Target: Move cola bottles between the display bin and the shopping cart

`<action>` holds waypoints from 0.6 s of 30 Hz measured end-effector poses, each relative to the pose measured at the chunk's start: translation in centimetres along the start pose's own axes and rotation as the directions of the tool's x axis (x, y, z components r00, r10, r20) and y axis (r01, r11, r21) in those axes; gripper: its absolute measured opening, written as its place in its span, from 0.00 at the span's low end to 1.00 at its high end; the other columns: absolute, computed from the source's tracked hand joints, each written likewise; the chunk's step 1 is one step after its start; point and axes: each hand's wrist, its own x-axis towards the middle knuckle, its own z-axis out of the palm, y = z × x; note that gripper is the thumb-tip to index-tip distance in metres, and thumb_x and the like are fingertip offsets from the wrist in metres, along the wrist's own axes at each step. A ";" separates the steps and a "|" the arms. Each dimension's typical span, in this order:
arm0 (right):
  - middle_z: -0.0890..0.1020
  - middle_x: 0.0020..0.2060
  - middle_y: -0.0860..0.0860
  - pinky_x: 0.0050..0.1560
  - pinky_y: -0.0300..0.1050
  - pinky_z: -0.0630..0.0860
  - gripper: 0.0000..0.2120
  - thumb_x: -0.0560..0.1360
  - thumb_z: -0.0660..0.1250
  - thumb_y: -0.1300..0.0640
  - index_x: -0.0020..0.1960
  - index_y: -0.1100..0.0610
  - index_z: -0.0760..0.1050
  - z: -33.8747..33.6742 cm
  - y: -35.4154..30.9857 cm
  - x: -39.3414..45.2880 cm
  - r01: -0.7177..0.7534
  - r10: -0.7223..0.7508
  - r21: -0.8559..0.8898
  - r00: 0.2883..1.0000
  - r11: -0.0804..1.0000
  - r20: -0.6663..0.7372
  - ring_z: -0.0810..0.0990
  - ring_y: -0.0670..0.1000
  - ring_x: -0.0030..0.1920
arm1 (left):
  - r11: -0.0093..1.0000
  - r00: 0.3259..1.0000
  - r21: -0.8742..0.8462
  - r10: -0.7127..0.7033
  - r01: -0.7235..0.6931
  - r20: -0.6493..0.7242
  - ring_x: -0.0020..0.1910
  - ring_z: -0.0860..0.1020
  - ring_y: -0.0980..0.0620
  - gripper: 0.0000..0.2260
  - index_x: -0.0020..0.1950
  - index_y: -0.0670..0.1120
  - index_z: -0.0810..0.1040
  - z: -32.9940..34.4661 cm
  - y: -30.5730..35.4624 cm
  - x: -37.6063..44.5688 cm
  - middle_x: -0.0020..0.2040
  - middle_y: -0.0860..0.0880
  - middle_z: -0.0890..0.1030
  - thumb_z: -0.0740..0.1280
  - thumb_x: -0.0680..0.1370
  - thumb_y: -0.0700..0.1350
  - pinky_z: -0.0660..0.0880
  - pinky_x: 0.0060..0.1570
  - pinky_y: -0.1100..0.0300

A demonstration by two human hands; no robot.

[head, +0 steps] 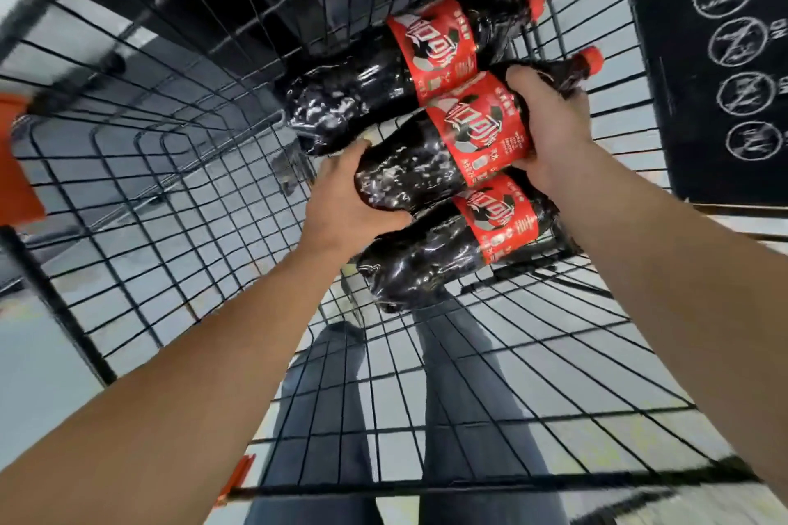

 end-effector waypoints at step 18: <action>0.84 0.55 0.50 0.57 0.56 0.83 0.42 0.56 0.80 0.40 0.66 0.49 0.71 1.1 -1.6 -29.4 0.468 -0.470 0.084 0.883 0.880 0.000 0.86 0.51 0.52 | 0.939 0.904 -0.090 0.289 -0.331 -0.316 0.63 0.64 0.62 0.45 0.76 0.50 0.67 -13.7 -1.2 -20.4 0.67 0.50 0.69 0.83 0.62 0.48 0.62 0.66 0.65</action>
